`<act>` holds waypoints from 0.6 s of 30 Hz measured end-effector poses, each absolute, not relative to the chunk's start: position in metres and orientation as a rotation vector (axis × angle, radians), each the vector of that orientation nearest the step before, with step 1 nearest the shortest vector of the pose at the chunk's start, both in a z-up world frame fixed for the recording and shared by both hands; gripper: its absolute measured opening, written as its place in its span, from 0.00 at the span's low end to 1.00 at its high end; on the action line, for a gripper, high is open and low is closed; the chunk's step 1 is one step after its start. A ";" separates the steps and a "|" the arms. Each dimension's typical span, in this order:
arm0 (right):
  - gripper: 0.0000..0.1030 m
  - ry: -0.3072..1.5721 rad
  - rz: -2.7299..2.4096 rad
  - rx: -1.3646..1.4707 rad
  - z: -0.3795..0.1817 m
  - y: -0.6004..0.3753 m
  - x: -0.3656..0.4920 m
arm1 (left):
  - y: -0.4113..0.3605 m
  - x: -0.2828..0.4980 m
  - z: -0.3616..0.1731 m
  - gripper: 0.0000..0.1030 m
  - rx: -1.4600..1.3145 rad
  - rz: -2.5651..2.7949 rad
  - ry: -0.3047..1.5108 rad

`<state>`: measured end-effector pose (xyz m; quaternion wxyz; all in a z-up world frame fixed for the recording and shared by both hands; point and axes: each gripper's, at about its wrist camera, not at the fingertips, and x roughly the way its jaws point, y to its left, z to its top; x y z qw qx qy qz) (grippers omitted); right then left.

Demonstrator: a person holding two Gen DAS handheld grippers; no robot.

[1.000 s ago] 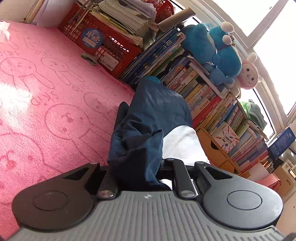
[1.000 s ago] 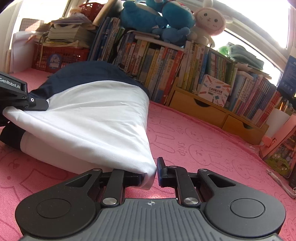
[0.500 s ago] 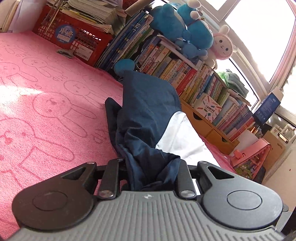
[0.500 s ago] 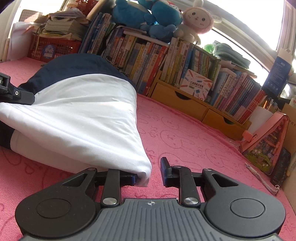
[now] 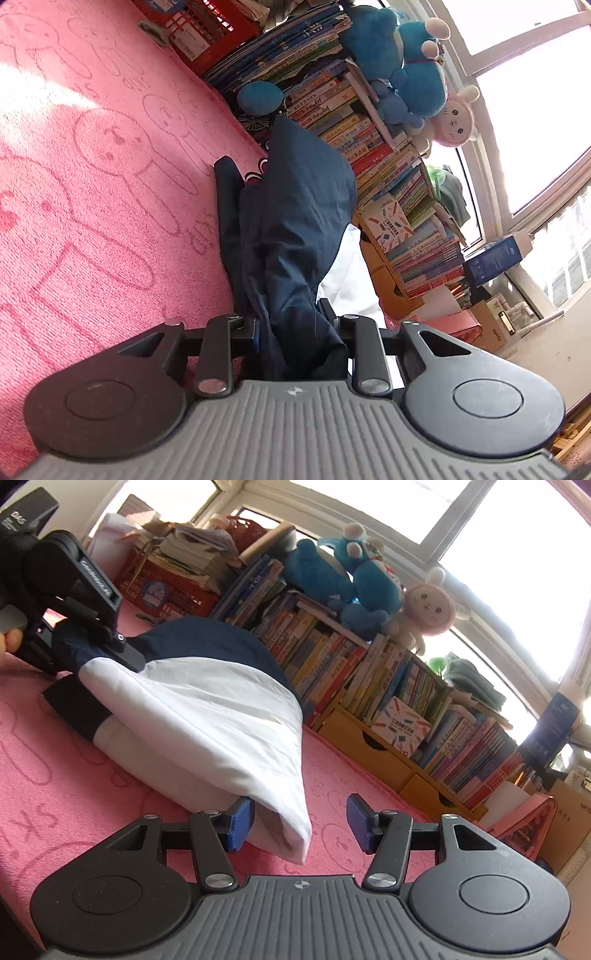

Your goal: Fold clothes

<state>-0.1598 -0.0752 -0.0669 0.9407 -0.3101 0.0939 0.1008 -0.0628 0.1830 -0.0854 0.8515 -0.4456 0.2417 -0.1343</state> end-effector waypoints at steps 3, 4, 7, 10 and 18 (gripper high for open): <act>0.58 0.140 0.321 -0.649 -0.067 -0.047 -0.173 | 0.186 -0.060 -0.086 0.25 -0.962 -0.303 0.521; 0.58 0.119 0.346 -0.663 -0.068 -0.036 -0.174 | 0.187 -0.060 -0.085 0.25 -0.964 -0.306 0.525; 0.58 0.066 0.408 -0.710 -0.072 -0.002 -0.174 | 0.189 -0.058 -0.084 0.25 -0.984 -0.321 0.542; 0.58 0.052 0.446 -0.774 -0.077 0.024 -0.168 | 0.193 -0.056 -0.083 0.25 -1.008 -0.344 0.564; 0.48 0.051 0.461 -0.844 -0.077 0.056 -0.139 | 0.200 -0.052 -0.076 0.22 -1.013 -0.389 0.592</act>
